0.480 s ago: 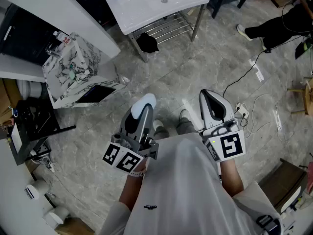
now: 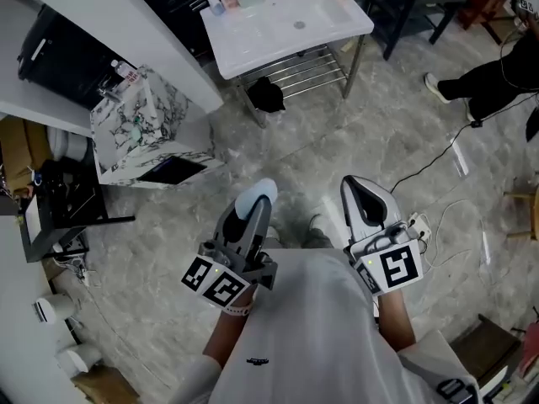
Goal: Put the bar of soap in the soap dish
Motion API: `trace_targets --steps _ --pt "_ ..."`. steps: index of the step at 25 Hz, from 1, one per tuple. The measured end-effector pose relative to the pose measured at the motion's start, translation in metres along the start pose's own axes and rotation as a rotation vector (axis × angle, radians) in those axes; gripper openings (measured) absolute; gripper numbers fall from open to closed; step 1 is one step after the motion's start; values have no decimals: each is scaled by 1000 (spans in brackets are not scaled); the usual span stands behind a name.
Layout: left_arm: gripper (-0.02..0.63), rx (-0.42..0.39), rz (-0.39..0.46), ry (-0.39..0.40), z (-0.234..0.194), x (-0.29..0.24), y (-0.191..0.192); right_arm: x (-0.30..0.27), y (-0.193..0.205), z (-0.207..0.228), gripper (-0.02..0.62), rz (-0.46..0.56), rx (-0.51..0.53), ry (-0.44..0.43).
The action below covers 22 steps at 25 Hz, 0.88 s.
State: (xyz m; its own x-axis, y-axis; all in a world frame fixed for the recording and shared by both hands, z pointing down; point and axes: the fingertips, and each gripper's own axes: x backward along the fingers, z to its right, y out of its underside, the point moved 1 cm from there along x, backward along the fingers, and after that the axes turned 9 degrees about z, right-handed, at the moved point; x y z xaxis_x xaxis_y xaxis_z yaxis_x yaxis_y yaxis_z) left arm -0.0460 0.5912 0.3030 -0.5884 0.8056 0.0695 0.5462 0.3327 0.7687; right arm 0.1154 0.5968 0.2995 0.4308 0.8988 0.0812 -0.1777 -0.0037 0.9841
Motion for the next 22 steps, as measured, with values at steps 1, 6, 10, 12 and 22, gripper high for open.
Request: trace_targets --steps 1,6,10,12,22 --pt "126 1 2 -3 3 -3 4 2 0 2 11 6 10 -29" --pt "126 16 20 -20 18 -10 16 11 4 1 9 -6 41 -199" --pt "126 26 22 -34 19 -14 16 8 5 12 9 -23 43 -171" --pt "126 39 26 -40 16 -16 14 2 5 15 11 -13 39 -156" --pt "126 93 49 -38 -20 -36 -6 -52 5 -13 -3 -28 177 -264"
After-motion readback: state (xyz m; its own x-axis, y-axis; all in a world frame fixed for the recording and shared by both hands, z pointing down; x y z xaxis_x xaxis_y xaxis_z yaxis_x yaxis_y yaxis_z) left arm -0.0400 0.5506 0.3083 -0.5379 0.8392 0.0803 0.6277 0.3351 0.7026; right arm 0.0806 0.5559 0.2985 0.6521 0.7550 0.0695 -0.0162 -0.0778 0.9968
